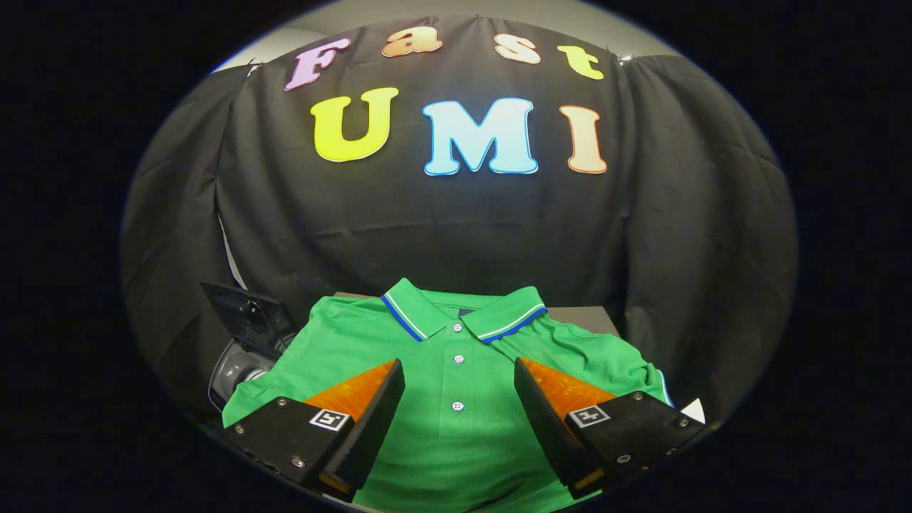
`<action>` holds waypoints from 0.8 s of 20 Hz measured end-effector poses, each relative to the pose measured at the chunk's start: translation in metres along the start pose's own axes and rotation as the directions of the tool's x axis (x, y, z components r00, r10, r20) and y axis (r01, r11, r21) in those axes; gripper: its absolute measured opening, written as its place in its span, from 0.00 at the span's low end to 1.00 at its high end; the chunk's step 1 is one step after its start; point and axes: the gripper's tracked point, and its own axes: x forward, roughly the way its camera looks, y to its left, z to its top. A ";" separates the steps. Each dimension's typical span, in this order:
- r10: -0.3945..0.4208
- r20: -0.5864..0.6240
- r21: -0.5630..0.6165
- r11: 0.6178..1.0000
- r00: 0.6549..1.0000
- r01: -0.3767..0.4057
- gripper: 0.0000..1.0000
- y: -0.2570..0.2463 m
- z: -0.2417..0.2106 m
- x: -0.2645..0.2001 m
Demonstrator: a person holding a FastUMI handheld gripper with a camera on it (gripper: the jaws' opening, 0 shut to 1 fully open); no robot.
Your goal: Put the clothes into the washing machine and then close the washing machine lid.
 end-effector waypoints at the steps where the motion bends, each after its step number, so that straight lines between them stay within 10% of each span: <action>1: 0.003 -0.017 0.004 1.000 1.000 -0.003 0.96 -0.001 -0.001 0.004; 16: 0.077 -0.218 -0.034 0.996 0.973 -0.087 0.84 0.006 -0.025 0.031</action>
